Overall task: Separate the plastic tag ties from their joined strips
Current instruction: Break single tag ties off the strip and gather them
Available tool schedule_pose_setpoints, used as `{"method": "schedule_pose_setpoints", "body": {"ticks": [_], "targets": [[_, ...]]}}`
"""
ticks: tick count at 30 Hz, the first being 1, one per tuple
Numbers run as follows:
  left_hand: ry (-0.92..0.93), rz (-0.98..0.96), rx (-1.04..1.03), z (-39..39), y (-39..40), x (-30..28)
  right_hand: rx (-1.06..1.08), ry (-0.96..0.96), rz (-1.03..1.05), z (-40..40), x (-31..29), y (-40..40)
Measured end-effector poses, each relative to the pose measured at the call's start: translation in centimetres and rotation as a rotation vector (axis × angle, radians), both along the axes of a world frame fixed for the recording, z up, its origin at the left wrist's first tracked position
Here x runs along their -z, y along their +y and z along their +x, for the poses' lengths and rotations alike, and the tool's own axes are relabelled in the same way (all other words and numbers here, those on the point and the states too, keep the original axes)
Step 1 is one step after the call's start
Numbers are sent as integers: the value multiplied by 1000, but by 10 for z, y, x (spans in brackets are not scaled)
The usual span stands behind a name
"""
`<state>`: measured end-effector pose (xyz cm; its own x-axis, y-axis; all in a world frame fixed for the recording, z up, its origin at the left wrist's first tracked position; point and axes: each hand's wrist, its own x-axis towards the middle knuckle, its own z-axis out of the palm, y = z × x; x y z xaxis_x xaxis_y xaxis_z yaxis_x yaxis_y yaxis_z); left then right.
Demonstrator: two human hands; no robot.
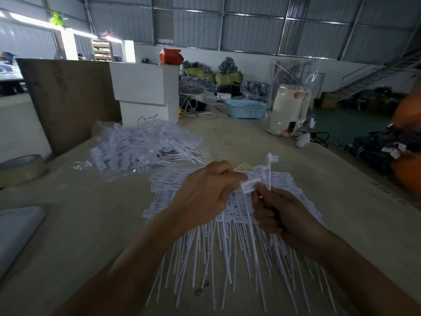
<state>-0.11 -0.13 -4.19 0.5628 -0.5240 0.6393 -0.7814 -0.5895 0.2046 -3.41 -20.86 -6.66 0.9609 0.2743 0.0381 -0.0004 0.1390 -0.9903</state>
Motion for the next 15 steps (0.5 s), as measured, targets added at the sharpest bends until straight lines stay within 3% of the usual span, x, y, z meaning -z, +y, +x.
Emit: {"method": "schedule_pose_setpoints", "body": {"ticks": [6,15], "targets": [[87,-185,-5,-4,-5,0,-3,67,114,3,1,-2],[49,-109,94,-9,-8,0,-84,-5,-3,-4,-2,0]]}}
